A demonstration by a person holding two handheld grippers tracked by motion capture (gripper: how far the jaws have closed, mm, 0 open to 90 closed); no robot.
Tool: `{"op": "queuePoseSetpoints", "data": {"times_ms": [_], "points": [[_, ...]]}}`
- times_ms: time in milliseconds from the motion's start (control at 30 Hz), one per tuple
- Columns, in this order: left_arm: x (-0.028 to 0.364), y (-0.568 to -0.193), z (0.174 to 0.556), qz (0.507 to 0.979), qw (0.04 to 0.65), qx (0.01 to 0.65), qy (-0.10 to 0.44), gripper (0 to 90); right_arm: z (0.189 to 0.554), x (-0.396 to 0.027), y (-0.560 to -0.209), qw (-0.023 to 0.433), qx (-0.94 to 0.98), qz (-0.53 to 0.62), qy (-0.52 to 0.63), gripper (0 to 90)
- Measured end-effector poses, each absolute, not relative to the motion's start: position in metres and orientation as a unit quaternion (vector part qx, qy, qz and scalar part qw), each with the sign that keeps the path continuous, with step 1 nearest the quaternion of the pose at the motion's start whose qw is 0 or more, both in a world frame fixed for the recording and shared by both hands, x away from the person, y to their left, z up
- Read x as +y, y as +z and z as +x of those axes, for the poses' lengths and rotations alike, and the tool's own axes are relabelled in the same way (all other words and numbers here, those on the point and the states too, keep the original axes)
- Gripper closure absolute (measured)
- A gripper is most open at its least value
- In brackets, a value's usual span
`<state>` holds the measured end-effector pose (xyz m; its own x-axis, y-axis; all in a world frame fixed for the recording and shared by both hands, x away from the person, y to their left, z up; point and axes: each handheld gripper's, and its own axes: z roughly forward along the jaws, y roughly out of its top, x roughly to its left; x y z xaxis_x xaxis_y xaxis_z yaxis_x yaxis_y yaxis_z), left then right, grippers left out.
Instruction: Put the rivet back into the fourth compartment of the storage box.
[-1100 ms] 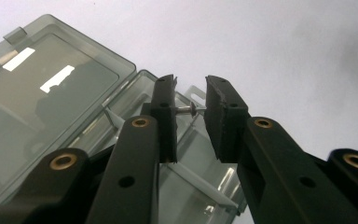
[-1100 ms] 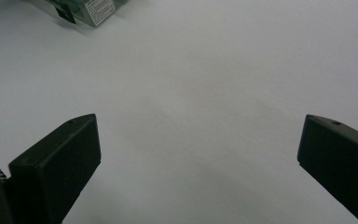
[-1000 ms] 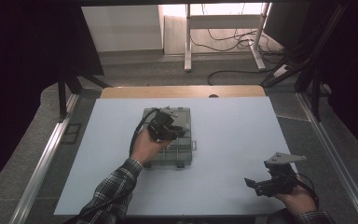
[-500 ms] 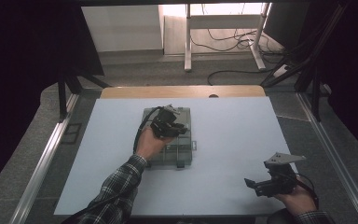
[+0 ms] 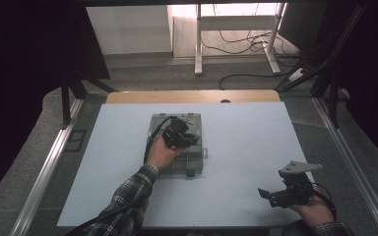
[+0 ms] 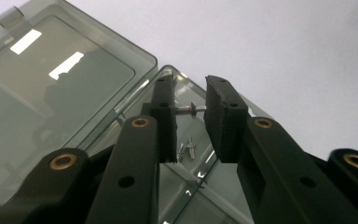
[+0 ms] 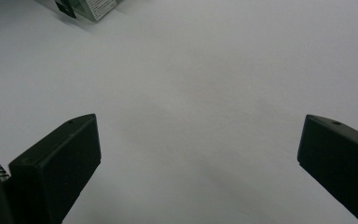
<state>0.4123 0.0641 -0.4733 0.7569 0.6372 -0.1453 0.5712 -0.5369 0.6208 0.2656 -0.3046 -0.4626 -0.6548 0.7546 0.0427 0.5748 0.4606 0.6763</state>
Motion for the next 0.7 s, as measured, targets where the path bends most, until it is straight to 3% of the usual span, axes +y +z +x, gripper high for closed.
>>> {"op": "queuePoseSetpoints", "data": {"times_ms": [700], "points": [[0.059, -0.491, 0.416, 0.88, 0.316, 0.352, 0.03, 72.8, 0.266, -0.304, -0.463, 0.132, 0.846, 0.393, 0.335, 0.0]]}}
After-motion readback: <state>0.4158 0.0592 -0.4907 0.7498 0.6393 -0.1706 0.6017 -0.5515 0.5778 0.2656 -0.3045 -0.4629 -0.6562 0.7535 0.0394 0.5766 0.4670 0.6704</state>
